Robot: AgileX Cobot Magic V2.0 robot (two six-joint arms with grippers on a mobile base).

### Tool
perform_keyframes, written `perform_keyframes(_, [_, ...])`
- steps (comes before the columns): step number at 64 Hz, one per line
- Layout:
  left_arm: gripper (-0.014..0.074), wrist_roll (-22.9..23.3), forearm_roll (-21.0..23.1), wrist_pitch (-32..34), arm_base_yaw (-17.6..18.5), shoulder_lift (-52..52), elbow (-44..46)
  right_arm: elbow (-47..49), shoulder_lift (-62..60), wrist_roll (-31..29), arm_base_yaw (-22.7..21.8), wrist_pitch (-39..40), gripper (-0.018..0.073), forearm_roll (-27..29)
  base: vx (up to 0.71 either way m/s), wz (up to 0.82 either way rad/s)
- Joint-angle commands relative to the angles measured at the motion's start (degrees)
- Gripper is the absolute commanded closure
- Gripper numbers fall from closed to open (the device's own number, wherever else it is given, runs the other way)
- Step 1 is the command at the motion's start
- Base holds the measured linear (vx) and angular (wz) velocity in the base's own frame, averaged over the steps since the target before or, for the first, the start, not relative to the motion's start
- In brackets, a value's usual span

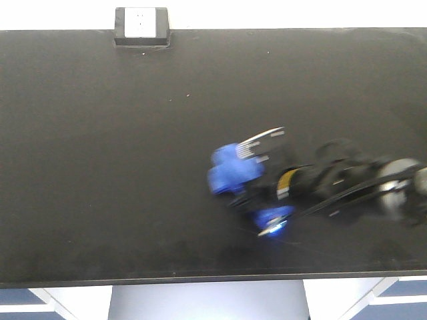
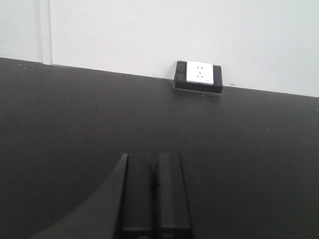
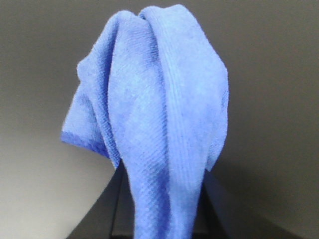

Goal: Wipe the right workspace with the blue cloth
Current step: 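Lower the right gripper and press the cloth onto the counter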

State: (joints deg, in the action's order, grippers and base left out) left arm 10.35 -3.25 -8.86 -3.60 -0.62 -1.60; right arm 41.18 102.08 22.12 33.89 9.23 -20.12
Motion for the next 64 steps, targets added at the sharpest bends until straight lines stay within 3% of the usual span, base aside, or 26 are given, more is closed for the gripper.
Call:
perform_keyframes(1, [0.0602,0.5,0.4,4.8,0.2,-0.4,-1.8,2.8,-2.0,0.4,3.2,2.3,0.0559,0.3,0.00,0.00])
perform_keyframes(5, [0.0602,0.5,0.4,4.8,0.2,-0.4,-1.8,2.9,-2.0,0.4,2.9,1.2,0.0558,0.9,0.00,0.00])
perform_keyframes(12, [0.0602,0.5,0.4,4.8,0.2,-0.4,-1.8,2.8,-2.0,0.4,-3.4,-4.9,0.0557,1.0,0.00,0.00])
perform_keyframes(20, [0.0602,0.5,0.4,4.8,0.2,-0.4,-1.8,2.8,-2.0,0.4,-15.4,-11.8,0.0557,0.9,0.00,0.00])
perform_keyframes(30, [0.0602,0.5,0.4,4.8,0.2,-0.4,-1.8,2.8,-2.0,0.4,-31.7,-12.8,0.0557,0.4,0.00,0.00])
perform_keyframes(34, [0.0602,0.5,0.4,4.8,0.2,-0.4,-1.8,2.8,-2.2,0.2,-36.8,-12.7,0.0557,0.0,0.00,0.00])
perform_keyframes(39, [0.0602,0.5,0.4,4.8,0.2,-0.4,-1.8,2.8,-2.3,-0.5,-40.0,-12.7,0.0557,-0.2,0.00,0.00])
perform_keyframes(45, [0.0602,0.5,0.4,4.8,0.2,-0.4,-1.8,2.8,-2.3,-0.9,-40.0,-12.7,0.0557,0.0,0.00,0.00])
perform_keyframes(51, [0.0602,0.5,0.4,4.8,0.2,-0.4,-1.8,2.8,-2.3,-0.9,-36.0,-11.9,0.0557,0.1,0.00,0.00])
perform_keyframes(64, [0.0602,0.5,0.4,4.8,0.2,-0.4,-1.8,2.8,-2.2,-0.2,-18.7,-5.3,0.0554,0.9,0.00,0.00])
